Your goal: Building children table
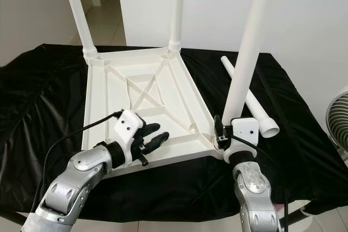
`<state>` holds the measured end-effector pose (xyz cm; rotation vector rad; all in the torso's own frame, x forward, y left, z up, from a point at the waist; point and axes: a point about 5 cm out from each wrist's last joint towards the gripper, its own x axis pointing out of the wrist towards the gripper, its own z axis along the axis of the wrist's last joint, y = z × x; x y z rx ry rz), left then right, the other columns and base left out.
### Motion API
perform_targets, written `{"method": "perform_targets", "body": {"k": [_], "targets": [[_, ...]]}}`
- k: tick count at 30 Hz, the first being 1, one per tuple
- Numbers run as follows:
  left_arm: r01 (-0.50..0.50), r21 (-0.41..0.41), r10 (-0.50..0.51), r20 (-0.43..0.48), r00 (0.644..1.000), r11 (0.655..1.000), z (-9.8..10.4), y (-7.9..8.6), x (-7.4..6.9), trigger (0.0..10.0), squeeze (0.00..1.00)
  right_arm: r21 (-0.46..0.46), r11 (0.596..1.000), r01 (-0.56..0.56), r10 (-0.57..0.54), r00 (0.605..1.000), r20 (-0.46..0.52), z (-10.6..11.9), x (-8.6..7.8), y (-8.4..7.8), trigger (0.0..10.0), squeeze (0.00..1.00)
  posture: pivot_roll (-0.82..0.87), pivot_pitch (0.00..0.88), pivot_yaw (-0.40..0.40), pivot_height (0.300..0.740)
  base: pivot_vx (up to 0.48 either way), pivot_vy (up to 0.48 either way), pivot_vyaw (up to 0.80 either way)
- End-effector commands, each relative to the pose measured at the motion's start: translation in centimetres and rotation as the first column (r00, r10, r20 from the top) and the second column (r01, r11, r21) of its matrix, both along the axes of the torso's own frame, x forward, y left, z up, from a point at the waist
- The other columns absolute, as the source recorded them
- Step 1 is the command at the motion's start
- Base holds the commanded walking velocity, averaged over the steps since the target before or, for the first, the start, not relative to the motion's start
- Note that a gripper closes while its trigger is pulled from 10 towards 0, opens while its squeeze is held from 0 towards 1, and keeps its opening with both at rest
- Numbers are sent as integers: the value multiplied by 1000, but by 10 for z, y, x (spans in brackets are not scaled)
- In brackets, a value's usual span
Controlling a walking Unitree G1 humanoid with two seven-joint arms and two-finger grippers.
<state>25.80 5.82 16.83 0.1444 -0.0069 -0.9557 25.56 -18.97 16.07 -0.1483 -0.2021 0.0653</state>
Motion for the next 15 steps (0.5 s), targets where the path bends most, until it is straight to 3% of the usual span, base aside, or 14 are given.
{"method": "perform_targets", "body": {"k": [1, 8, 15], "targets": [[48, 10, -48, -1, 999, 999, 1, -3, -4, 10000, 0, -2, 1000, -31, 31, 999, -6, -3, -2, 2, 10000, 0, -38, 66, 20, 740, 0, 0, 0], [52, 3, -52, -8, 999, 999, 3, -3, -4, 10000, 0, -25, 999, -44, 44, 999, -9, -8, -8, -1, 10000, 0, -41, 66, 22, 740, 0, 0, 0], [45, 3, -45, -9, 999, 999, 3, -3, -3, 10000, 0, 28, 999, -45, 46, 998, -42, -16, -7, -3, 10000, 0, -39, 66, 25, 740, 0, 0, 0]]}}
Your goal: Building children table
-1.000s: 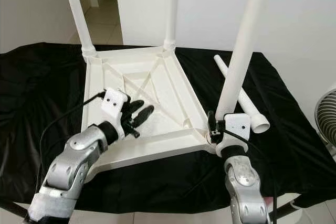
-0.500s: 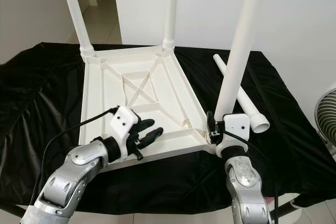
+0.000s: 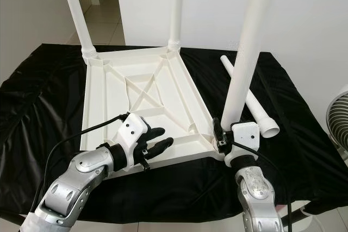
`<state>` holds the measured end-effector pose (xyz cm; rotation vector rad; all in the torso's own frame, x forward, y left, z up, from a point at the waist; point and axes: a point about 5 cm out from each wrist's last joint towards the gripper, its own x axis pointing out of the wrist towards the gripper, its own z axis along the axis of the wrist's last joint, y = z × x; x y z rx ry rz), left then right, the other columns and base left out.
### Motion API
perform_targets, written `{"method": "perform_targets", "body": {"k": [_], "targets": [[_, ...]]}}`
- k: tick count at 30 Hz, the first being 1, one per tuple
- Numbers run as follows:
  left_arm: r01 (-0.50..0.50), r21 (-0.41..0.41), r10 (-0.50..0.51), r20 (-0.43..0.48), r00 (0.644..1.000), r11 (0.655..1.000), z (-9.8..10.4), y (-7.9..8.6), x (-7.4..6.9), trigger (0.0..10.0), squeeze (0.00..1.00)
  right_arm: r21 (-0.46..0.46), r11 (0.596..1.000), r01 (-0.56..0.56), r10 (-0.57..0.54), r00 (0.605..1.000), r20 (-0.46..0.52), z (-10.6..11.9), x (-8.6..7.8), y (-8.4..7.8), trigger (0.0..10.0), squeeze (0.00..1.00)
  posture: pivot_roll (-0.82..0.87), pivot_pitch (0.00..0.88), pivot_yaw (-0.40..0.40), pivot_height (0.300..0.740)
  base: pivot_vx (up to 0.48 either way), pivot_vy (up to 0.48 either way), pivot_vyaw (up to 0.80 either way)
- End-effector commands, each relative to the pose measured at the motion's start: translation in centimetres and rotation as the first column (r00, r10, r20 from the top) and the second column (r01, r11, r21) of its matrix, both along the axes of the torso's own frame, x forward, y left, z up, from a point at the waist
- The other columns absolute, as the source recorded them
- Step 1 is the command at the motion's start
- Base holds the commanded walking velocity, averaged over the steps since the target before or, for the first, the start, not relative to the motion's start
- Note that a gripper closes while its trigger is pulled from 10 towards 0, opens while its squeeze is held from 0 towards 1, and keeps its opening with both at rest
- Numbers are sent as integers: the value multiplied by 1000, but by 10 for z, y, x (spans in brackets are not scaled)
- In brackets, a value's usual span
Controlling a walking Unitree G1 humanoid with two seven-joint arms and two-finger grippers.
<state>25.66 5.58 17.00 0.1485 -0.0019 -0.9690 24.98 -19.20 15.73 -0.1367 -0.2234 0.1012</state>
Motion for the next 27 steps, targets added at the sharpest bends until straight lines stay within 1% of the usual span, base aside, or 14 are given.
{"method": "perform_targets", "body": {"k": [1, 4, 7, 9, 12, 14, 22, 23, 25, 26, 27], "targets": [[29, -2, -29, -6, 1000, 1000, 2, 0, -1, 10000, 0, 4, 1000, -17, 17, 998, -61, -14, -2, 0, 10000, 0, -37, 68, 25, 740, 0, 0, 0], [26, -2, -26, -6, 1000, 1000, 2, 0, -1, 10000, 0, -7, 1000, -25, 24, 998, -53, -16, -4, -1, 10000, 0, -38, 69, 27, 740, 0, 0, 0], [17, -1, -17, -4, 1000, 1000, 4, 2, -1, 10000, 0, -95, 994, -54, 47, 997, -67, -24, -8, -4, 10000, 0, -33, 70, 29, 740, 0, 0, 0], [17, -1, -17, -4, 1000, 1000, 4, 2, -1, 10000, 0, -95, 994, -54, 47, 997, -67, -24, -8, -4, 10000, 0, -33, 70, 29, 740, 0, 0, 0], [11, -4, -11, -3, 1000, 1000, 7, 4, 0, 10000, 0, -163, 984, -76, 63, 995, -81, -30, -11, -8, 10000, 0, -30, 71, 35, 740, 0, 0, 0], [9, -4, -9, -3, 1000, 1000, 7, 4, 1, 10000, 0, -174, 981, -86, 71, 993, -90, -33, -12, -7, 10000, 0, -31, 72, 36, 740, 0, 0, 0], [4, -6, -4, -6, 1000, 1000, 8, 6, 2, 10000, 0, -167, 981, -101, 81, 989, -123, -41, -16, -8, 10000, 0, -30, 74, 40, 740, 0, 0, 0], [4, -6, -5, -7, 1000, 1000, 9, 6, 2, 10000, 0, -127, 987, -100, 81, 987, -141, -45, -17, -7, 10000, 0, -31, 76, 41, 740, 0, 0, 0], [4, -6, -5, -7, 1000, 1000, 9, 6, 2, 10000, 0, -127, 987, -100, 81, 987, -141, -45, -17, -7, 10000, 0, -31, 76, 41, 740, 0, 0, 0], [5, -6, -5, -6, 1000, 1000, 9, 6, 2, 10000, 0, -73, 993, -95, 83, 984, -155, -46, -17, -6, 10000, 0, -32, 75, 42, 740, 0, 0, 0], [5, -6, -5, -6, 1000, 1000, 9, 6, 2, 10000, 0, -73, 993, -95, 83, 984, -155, -46, -17, -6, 10000, 0, -32, 75, 42, 740, 0, 0, 0]]}}
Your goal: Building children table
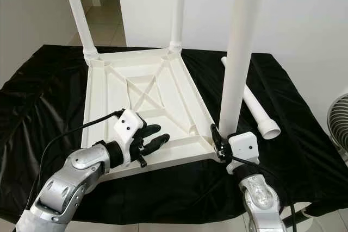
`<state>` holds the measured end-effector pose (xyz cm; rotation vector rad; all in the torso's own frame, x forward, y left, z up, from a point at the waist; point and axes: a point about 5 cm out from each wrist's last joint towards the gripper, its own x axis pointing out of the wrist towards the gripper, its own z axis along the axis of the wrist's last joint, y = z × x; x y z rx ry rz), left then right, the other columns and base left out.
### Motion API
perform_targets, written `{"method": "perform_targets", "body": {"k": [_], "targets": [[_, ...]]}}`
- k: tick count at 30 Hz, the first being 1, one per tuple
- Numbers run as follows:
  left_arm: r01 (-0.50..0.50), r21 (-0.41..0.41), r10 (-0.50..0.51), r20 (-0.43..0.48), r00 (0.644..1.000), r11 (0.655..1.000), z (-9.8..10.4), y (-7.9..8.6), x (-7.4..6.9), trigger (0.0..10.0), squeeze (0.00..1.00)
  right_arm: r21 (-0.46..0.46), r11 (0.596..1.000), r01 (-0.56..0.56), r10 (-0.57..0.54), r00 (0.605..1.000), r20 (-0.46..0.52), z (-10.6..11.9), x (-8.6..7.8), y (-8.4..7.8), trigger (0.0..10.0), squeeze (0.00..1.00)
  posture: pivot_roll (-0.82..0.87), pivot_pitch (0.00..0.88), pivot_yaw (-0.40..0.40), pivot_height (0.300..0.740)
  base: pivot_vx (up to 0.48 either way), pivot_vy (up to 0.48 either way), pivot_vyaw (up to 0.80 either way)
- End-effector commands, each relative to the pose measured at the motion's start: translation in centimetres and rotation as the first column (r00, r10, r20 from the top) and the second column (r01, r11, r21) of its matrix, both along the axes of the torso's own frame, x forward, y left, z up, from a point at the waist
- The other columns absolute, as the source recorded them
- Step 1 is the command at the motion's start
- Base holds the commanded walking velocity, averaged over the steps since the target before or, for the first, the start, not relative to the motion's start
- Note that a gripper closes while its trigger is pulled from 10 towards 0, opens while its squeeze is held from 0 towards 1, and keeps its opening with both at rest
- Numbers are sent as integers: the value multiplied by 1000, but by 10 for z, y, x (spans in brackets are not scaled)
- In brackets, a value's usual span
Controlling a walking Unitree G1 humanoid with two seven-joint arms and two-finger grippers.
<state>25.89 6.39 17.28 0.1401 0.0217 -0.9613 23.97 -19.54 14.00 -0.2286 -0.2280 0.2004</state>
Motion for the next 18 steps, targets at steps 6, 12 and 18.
{"method": "perform_targets", "body": {"k": [6, 12, 18], "targets": [[11, -6, -11, 18, 1000, 1000, 7, -1, 0, 10000, 0, 178, 984, 20, 20, 975, -222, -32, -5, 2, 10000, 0, -31, 75, 45, 740, 0, 0, 0], [15, -6, -15, 14, 1000, 1000, 8, -1, -1, 10000, 0, 209, 975, 70, -8, 959, -283, -35, -2, -3, 10000, 0, -32, 79, 47, 740, 0, 0, 0], [13, -4, -13, 13, 1000, 1000, 8, 0, -1, 10000, 0, 258, 958, 121, -27, 940, -341, -39, 0, -6, 10000, 0, -31, 84, 45, 740, 0, 0, 0]]}}
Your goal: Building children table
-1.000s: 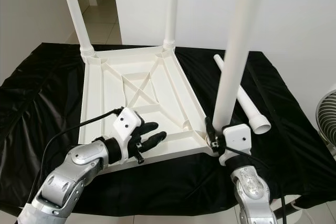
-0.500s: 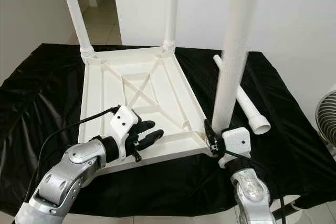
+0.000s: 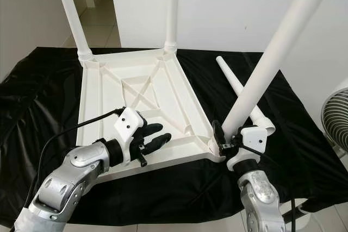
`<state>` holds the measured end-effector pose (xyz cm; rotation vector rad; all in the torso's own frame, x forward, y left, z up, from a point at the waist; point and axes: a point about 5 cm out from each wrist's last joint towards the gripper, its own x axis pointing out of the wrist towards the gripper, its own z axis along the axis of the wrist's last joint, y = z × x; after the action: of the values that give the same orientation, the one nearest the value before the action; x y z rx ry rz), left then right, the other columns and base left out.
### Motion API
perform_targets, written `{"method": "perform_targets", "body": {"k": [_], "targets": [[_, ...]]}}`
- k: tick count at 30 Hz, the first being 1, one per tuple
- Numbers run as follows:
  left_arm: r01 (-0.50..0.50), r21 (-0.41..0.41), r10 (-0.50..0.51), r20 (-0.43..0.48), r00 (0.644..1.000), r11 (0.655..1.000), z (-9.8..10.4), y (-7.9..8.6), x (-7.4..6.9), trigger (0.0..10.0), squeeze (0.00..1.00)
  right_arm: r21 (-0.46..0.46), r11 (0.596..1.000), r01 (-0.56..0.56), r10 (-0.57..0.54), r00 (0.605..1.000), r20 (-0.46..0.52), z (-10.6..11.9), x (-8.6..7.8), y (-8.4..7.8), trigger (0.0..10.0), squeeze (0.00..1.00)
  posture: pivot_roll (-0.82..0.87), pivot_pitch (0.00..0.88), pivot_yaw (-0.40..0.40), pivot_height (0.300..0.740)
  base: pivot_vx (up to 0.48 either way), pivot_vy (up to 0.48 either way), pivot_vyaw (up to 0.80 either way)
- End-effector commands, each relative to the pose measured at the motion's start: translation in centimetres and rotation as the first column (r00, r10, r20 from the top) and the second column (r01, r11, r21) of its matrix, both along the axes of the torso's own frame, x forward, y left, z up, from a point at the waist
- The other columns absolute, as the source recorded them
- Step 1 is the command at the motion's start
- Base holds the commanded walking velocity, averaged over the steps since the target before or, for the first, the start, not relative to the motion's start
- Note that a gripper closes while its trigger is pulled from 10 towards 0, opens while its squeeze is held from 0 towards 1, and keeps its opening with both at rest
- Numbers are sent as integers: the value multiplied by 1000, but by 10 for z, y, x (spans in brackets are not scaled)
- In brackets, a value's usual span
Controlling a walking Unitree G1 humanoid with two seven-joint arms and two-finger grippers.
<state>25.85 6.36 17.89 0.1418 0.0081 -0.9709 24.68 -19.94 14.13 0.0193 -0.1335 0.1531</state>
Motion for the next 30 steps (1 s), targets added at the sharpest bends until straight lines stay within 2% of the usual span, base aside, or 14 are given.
{"method": "perform_targets", "body": {"k": [1, 11, 19, 24, 26, 30], "targets": [[2, -1, -2, 0, 1000, 1000, 2, 0, -1, 10000, 0, 29, 999, 24, -17, 973, -229, -41, -7, -2, 10000, 0, -32, 86, 45, 740, 0, 0, 0], [-5, -3, 5, -4, 1000, 1000, 2, 1, -2, 10000, 0, 7, 1000, 27, -25, 972, -232, -37, 1, 5, 10000, 0, -28, 88, 44, 740, 0, 0, 0], [-18, -8, 18, -3, 1000, 1000, 3, 2, -1, 10000, 0, -43, 999, 13, -20, 986, -165, -22, 10, 18, 10000, 0, -22, 90, 38, 740, 0, 0, 0], [-27, -12, 27, -3, 1000, 1000, 4, 3, -1, 10000, 0, -86, 996, -16, 3, 990, -143, -22, 8, 21, 10000, 0, -20, 93, 34, 740, 0, 0, 0], [-30, -13, 30, -3, 1000, 999, 5, 4, -1, 10000, 0, -116, 993, -16, -1, 990, -144, -26, 5, 19, 10000, 0, -19, 94, 34, 740, 0, 0, 0], [-36, -13, 36, -3, 999, 999, 5, 5, -1, 10000, 0, -113, 994, 9, -27, 987, -156, -32, 1, 13, 10000, 0, -19, 96, 33, 740, 0, 0, 0]]}}
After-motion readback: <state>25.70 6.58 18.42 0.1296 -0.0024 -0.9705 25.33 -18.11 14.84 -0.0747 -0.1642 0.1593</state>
